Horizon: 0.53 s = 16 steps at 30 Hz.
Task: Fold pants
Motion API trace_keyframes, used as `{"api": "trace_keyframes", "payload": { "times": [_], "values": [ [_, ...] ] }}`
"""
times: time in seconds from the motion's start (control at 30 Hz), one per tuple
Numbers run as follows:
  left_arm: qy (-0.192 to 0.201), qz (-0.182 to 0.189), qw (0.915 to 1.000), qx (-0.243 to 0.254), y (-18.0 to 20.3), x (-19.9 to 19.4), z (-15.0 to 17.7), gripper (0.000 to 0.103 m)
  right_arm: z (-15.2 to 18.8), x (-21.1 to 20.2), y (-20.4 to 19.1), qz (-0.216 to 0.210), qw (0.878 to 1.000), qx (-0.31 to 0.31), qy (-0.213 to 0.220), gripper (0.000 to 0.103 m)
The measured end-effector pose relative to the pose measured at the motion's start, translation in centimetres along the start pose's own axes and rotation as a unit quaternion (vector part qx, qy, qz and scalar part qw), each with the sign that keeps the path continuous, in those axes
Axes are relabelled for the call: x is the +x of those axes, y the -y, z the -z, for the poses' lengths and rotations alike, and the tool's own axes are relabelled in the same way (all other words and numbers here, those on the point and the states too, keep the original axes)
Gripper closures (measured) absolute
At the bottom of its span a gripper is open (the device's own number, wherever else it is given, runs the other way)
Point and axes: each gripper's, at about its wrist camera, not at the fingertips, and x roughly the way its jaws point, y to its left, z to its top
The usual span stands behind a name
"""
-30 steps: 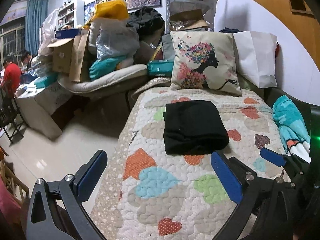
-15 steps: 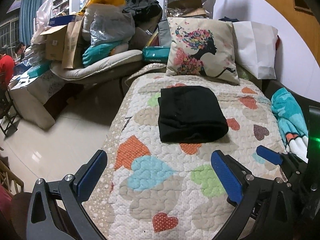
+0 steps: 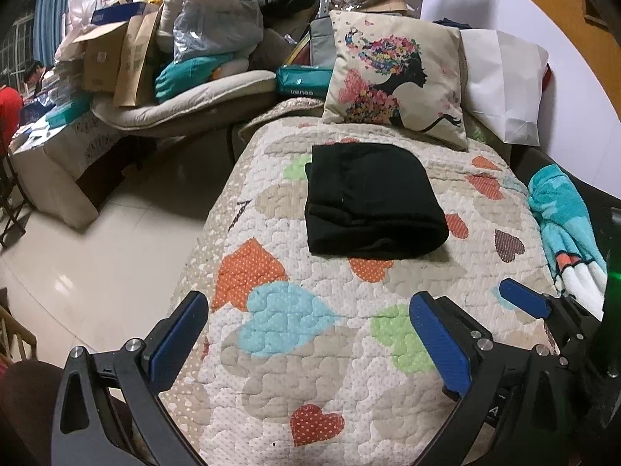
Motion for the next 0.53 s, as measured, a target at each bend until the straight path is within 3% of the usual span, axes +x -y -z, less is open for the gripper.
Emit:
{"api": "trace_keyframes", "payload": {
  "times": [0.2,0.53],
  "values": [
    [-0.017,0.007,0.9998,-0.01,-0.4,0.8,0.4,0.0,0.0,0.1,-0.1,0.001,1.0,-0.002,-0.001,0.017],
    [-0.043,-0.011,0.9987,-0.025,-1.2,2.1,0.7,0.0,0.5,0.9,-0.5,0.003,1.0,-0.01,-0.015,0.017]
  ]
}}
